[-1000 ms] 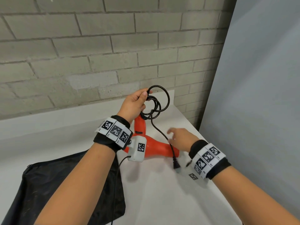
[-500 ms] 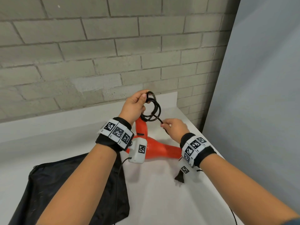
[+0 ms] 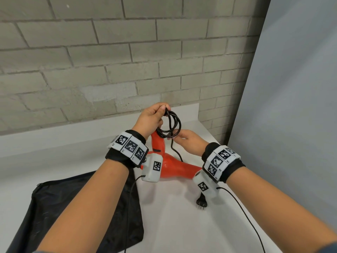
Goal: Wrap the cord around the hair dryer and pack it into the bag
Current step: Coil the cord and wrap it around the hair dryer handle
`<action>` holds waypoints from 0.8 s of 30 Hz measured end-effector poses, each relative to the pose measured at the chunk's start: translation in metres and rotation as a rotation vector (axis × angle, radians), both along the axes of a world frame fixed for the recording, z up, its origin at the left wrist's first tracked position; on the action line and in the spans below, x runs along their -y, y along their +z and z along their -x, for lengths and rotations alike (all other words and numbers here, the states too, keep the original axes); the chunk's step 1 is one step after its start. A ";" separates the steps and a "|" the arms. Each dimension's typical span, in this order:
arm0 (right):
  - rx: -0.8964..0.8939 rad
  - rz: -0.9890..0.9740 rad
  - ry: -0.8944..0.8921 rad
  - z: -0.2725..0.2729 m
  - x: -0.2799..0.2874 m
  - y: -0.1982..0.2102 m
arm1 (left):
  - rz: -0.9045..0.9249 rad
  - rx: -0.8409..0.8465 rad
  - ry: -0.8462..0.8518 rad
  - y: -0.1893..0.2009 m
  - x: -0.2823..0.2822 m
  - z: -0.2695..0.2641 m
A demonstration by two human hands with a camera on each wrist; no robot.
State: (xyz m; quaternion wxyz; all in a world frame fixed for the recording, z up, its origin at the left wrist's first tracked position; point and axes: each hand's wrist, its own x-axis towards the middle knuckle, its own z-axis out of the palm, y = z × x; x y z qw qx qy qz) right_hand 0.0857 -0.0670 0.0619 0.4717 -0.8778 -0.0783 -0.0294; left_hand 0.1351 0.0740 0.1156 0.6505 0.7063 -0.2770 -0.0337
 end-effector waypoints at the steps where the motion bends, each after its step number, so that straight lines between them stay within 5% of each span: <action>1: -0.011 -0.025 -0.001 0.000 0.000 0.000 | 0.004 -0.008 -0.010 0.000 -0.001 0.000; 7: 0.103 -0.063 -0.260 -0.002 0.013 0.015 | 0.003 -0.021 -0.002 0.000 -0.001 0.002; 12: 0.292 -0.209 -0.409 0.000 0.020 0.041 | -0.174 0.039 -0.090 0.003 0.000 0.003; 24: 0.435 -0.180 -0.223 0.018 -0.004 0.074 | -0.351 0.155 -0.185 0.009 0.000 0.005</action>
